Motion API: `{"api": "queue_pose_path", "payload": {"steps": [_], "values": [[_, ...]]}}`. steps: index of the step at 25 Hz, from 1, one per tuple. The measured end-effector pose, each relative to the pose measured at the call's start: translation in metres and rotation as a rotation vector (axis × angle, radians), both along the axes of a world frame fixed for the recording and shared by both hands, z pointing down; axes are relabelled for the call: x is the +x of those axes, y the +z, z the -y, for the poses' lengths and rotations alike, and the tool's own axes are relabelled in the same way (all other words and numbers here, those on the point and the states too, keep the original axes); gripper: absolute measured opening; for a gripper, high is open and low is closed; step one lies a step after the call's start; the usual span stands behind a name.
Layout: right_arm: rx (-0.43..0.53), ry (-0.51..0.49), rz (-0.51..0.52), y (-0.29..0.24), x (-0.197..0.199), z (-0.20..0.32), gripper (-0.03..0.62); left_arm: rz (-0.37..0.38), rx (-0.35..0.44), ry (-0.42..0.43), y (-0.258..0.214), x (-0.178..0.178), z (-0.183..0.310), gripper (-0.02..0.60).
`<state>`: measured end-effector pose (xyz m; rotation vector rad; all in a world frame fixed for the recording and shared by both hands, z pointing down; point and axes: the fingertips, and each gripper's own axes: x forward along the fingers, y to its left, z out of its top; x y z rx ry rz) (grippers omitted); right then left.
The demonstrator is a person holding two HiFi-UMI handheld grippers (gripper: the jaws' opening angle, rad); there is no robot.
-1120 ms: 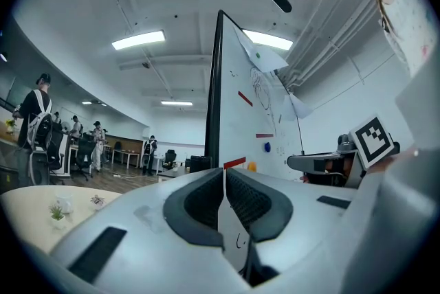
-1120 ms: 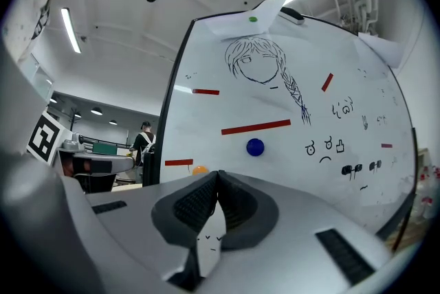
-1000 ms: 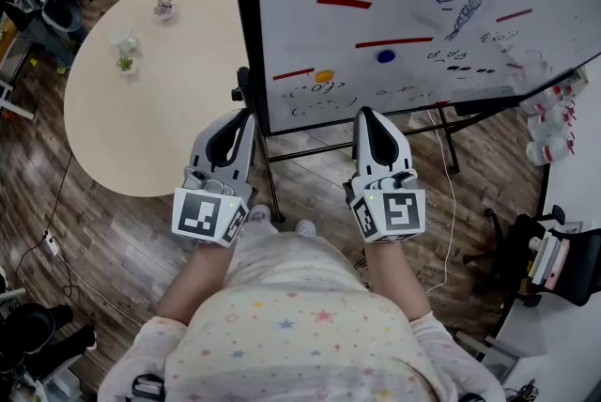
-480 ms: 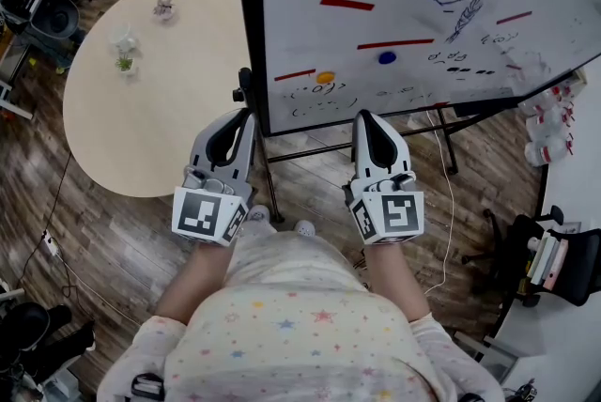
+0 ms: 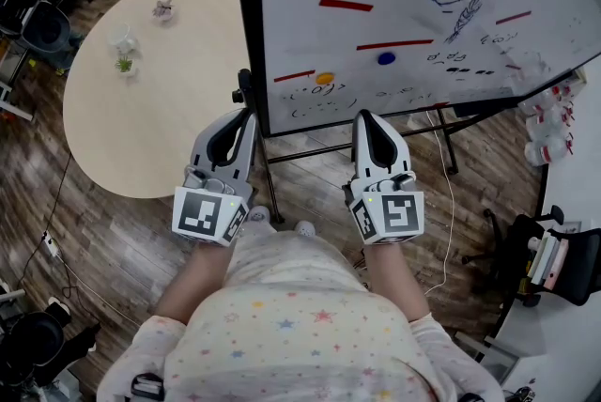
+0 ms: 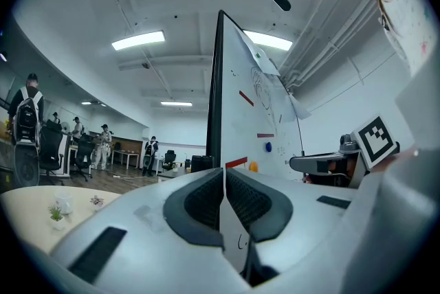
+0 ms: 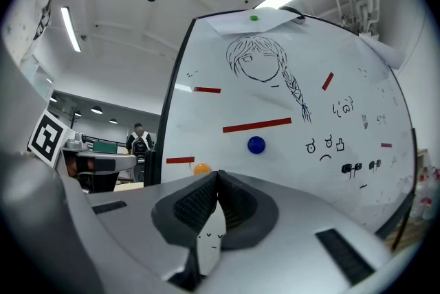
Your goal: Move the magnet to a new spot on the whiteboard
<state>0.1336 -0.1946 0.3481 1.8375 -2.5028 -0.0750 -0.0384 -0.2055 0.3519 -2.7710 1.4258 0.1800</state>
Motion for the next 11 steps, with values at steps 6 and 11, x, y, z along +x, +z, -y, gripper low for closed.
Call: {"api": "queue_pose_path", "payload": {"steps": [6, 11], "values": [[0.004, -0.007, 0.001, -0.0002, -0.0004, -0.0013, 0.0, 0.001, 0.0, 0.001, -0.0001, 0.0005, -0.0017, 0.021], [0.003, -0.002, 0.002, -0.0019, 0.0, -0.0036, 0.001, 0.002, 0.003, 0.002, -0.0015, 0.0011, -0.0039, 0.021]]}}
